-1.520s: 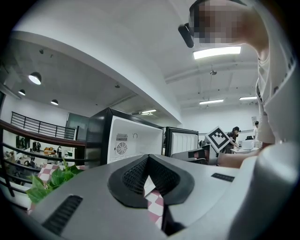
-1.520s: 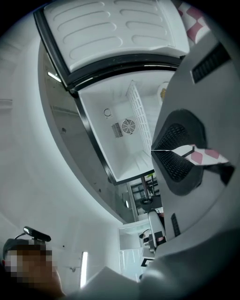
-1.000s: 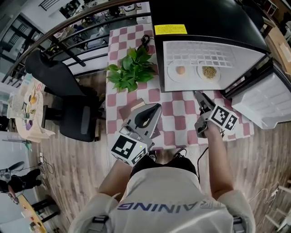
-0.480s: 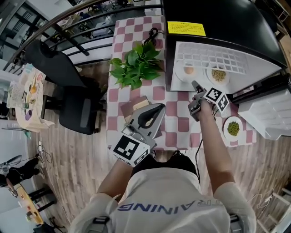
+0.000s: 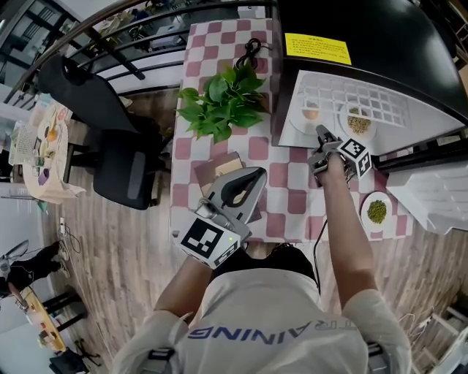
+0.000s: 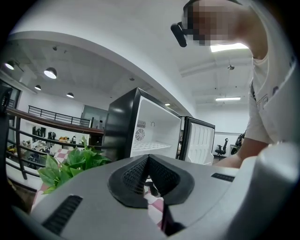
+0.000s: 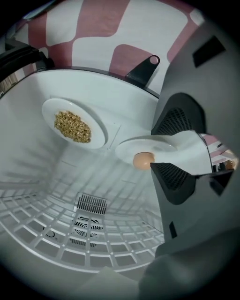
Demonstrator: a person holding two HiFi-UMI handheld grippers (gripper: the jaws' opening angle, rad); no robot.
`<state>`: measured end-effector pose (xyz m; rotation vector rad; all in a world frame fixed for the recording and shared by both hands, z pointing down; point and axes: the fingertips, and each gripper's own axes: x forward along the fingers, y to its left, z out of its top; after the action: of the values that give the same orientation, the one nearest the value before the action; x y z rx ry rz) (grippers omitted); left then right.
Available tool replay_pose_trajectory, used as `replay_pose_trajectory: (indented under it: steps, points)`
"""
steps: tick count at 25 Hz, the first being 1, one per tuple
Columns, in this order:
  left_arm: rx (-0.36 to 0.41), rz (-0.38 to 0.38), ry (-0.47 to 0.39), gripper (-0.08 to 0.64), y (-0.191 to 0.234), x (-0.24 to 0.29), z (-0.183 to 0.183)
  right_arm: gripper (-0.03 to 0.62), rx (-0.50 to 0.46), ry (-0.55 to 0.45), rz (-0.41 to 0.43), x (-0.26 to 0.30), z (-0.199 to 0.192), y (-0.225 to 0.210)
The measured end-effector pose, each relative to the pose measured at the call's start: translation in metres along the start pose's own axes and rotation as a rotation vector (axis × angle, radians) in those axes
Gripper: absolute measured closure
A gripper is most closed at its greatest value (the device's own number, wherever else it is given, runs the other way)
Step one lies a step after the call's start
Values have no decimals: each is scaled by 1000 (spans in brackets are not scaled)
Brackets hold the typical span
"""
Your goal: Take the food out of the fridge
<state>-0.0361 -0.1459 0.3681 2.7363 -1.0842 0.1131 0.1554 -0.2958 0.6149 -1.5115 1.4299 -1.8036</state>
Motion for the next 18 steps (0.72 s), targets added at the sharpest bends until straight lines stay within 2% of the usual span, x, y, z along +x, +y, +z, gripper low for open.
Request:
replay_pose_trajectory:
  steps: [7, 9, 13, 18]
  points:
    - [-3, 15, 4, 555, 8, -1, -1, 416, 53, -19, 7, 10, 3, 1]
    - [-4, 19, 7, 555, 10, -3, -2, 444, 76, -27, 4, 11, 3, -2]
    - [-4, 26, 12, 555, 14, -6, -4, 543, 104, -33, 9, 14, 1, -3]
    - [3, 30, 15, 555, 15, -10, -3, 558, 147, -43, 76, 12, -1, 5]
